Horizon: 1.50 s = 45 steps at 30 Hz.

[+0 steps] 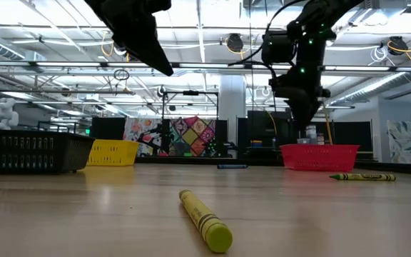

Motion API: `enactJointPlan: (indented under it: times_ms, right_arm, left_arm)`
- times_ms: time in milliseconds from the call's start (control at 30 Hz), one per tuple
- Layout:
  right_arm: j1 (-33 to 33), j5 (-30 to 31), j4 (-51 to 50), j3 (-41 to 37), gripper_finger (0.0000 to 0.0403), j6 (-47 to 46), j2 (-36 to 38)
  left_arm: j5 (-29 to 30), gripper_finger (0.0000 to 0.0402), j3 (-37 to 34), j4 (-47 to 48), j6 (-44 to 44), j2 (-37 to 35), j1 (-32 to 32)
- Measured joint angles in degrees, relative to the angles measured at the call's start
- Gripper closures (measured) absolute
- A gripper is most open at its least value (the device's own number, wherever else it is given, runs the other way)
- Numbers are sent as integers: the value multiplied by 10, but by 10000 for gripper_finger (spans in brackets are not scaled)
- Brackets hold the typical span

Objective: Sort crayons
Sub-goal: Put the blue crayon into the black bin

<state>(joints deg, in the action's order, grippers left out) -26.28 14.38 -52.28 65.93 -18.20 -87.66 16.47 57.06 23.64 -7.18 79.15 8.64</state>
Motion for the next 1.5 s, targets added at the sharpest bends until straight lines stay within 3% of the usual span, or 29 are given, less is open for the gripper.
enactJointPlan:
  times_ms: [200,367,600,900,1300,1500]
  right_arm:
    - [11,-88,44,0,304,10,0]
    - [49,-173,68,0,303,-35,0]
    - [134,-205,68,0,303,-98,0]
    - [255,-205,55,0,303,-172,0]
    - [432,-204,-9,0,303,-338,0]
    - [494,-160,-8,0,302,-431,0]
  left_arm:
    - [-2,313,0,21,0,0,1]
    - [-2,313,0,32,0,0,1]
    - [-2,313,0,31,0,0,1]
    - [-2,313,0,43,1,0,1]
    - [-2,313,0,58,0,0,1]
    - [-2,313,0,55,-15,0,1]
